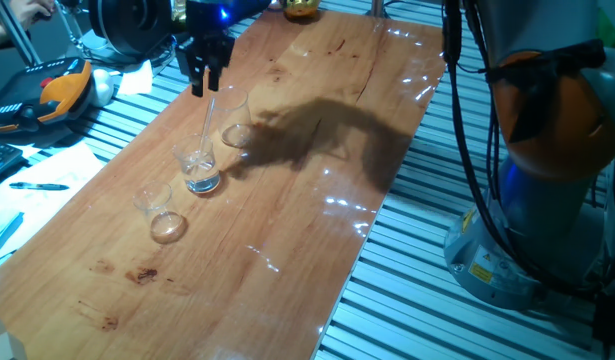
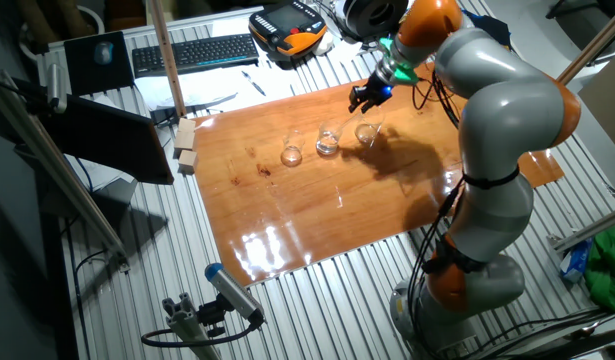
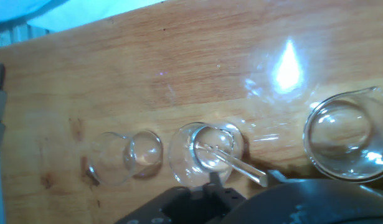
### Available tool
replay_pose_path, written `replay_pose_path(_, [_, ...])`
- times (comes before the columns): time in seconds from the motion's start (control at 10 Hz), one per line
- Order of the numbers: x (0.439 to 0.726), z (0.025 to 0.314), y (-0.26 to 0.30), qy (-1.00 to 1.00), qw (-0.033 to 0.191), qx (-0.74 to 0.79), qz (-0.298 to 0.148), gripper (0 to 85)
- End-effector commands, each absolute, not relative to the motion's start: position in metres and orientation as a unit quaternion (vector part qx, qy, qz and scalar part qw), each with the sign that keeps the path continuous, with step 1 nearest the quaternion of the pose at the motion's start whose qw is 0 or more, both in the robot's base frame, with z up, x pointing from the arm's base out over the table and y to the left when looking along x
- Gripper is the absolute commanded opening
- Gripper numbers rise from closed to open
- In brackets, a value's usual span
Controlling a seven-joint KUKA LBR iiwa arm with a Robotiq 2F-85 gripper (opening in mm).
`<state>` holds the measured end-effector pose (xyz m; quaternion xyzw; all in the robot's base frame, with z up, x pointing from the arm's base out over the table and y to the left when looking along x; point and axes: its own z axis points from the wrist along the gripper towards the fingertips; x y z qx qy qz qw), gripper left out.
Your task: Stir the beaker with a glass rod
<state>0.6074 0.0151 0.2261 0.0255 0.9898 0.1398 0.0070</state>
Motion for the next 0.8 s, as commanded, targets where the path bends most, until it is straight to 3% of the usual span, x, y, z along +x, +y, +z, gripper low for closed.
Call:
replay_pose_path(0.0, [0.607,0.234,0.016,0.992,0.005,0.019,0.128,0.0])
replay_pose_path(0.2, [0.605,0.249,0.022,0.994,0.004,0.012,0.106,0.0])
replay_pose_path(0.6, [0.596,0.287,0.035,0.998,0.027,0.001,0.065,0.0])
replay_pose_path(0.7, [0.591,0.293,0.040,0.998,0.045,-0.006,0.050,0.0])
